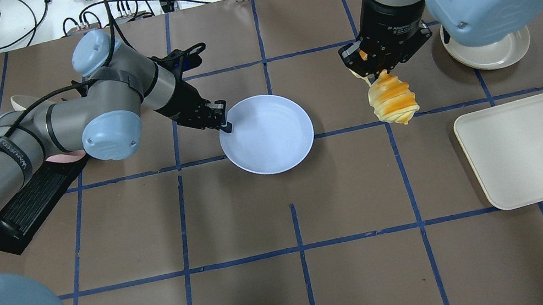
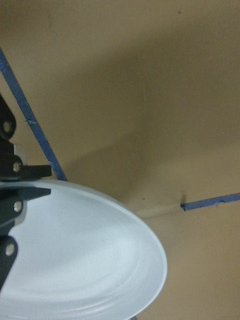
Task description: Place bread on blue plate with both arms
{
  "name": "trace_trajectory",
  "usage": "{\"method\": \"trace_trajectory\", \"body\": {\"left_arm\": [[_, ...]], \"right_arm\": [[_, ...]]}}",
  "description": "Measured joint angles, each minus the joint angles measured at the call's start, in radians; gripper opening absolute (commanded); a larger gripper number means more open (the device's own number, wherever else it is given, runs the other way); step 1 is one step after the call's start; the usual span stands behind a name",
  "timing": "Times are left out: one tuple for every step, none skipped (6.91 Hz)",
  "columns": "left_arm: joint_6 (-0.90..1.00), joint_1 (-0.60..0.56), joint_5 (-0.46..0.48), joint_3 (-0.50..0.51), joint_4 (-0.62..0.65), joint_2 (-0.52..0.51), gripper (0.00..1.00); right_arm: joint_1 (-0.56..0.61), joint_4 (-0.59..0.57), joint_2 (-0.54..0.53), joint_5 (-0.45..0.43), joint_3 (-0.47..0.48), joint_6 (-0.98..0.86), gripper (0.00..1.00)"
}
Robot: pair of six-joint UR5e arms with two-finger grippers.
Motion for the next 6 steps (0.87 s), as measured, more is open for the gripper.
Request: {"method": "trace_trajectory", "body": {"left_arm": [[-0.028, -0.015, 0.002, -0.016, 0.075, -0.017, 0.89], [-0.046, -0.024, 0.006, -0.024, 0.144, -0.035, 1.0], [-0.059, -0.025, 0.008, -0.026, 0.172, -0.036, 1.0], [-0.068, -0.007, 0.018, -0.022, 0.158, -0.004, 1.0], [-0.072, 0.032, 0.051, -0.018, 0.078, 0.059, 1.0], [-0.071, 0.07, 0.135, -0.003, -0.058, 0.144, 1.0]], "right_arm": [[0.013, -0.038, 0.029, 0.002, 0.002, 0.003, 0.01], [0.043, -0.087, 0.065, 0.001, 0.0, 0.023, 0.01], [0.08, -0.15, 0.108, -0.003, -0.003, 0.061, 0.01], [0.108, -0.226, 0.162, -0.005, -0.006, 0.094, 0.01], [0.124, -0.316, 0.226, -0.003, -0.007, 0.108, 0.01], [0.137, -0.391, 0.281, 0.003, -0.008, 0.112, 0.01]]}}
